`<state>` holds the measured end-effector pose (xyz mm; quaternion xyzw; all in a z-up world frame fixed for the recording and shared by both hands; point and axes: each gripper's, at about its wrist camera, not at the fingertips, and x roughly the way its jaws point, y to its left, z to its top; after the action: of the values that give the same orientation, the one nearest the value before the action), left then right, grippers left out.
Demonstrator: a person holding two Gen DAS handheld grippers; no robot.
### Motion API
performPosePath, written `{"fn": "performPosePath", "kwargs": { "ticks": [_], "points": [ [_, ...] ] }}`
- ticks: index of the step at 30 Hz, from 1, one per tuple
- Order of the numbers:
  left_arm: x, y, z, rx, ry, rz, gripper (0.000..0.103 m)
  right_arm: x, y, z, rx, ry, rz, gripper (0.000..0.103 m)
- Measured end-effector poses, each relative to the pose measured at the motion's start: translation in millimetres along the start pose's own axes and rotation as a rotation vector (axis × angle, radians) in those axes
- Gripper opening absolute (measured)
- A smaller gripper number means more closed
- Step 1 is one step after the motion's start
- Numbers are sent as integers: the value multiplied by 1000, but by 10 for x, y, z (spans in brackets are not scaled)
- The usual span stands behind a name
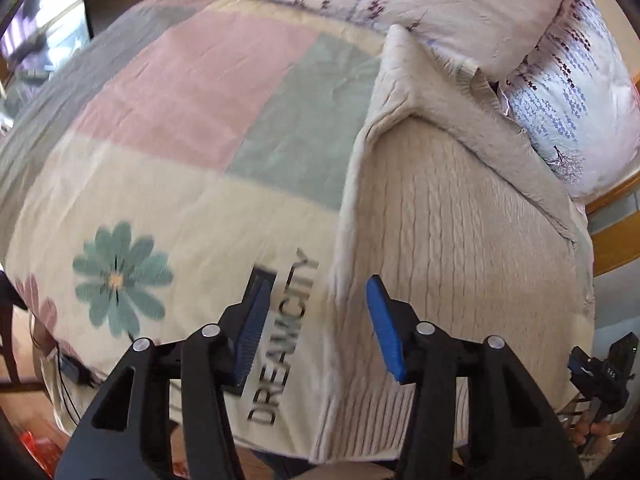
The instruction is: Fold small clothes
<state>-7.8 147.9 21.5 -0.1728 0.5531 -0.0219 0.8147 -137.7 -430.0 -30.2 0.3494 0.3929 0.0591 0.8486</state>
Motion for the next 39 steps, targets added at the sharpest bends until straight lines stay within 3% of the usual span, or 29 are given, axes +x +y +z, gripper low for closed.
{"fn": "performPosePath", "kwargs": {
  "ticks": [4, 5, 7, 9, 10, 11, 16, 20, 22, 23, 25, 26, 27, 28, 31, 33, 37, 39],
  "points": [
    [-65, 8, -244, -9, 22, -117, 41, 118, 74, -144, -13, 112, 75, 35],
    [-42, -7, -302, -20, 57, -163, 32, 145, 94, -160, -15, 139, 89, 32],
    [-58, -40, -424, -24, 78, -184, 29, 209, 143, -242, -32, 187, 107, 23],
    [-51, -65, -475, -36, 94, -201, 19, 232, 202, -285, -53, 194, 110, 9],
    [-38, -63, -475, -55, 103, -219, 14, 218, 214, -282, -54, 179, 118, 9],
    [-25, -70, -454, -69, 109, -239, 8, 200, 244, -243, -51, 157, 131, 8],
    [-177, -313, -33, 32, 50, -326, 7, -50, 588, 310, -84, -44, 239, 8],
    [-287, -756, 924, 133, -132, -366, 6, -179, 907, 1115, -111, -236, 293, 8],
    [-255, -998, 1427, 141, -247, -304, 7, -145, 1024, 1575, -97, -349, 262, 8],
    [-183, -1106, 1666, 139, -283, -249, 13, -84, 1029, 1760, -70, -384, 230, 12],
    [59, -1246, 2012, 140, -275, -170, 31, 96, 910, 2034, 34, -381, 121, 45],
    [184, -1250, 2121, 119, -237, -117, 55, 157, 858, 2067, 90, -366, 91, 63],
    [256, -1194, 2161, 98, -207, -78, 67, 217, 788, 2023, 141, -342, 122, 63],
    [315, -1129, 2163, 88, -186, -81, 68, 228, 734, 1931, 142, -324, 149, 63],
    [484, -871, 2081, 87, -134, -78, 68, 203, 635, 1619, 82, -302, 54, 70],
    [656, -697, 2073, 56, -78, -83, 68, 228, 474, 1444, 120, -256, 57, 71],
    [920, -529, 2088, -33, 4, -235, 67, 171, 336, 1250, 147, -237, 65, 71],
    [1024, -575, 2111, -42, 19, -276, 66, 166, 366, 1236, 135, -227, 52, 71]
  ]
}}
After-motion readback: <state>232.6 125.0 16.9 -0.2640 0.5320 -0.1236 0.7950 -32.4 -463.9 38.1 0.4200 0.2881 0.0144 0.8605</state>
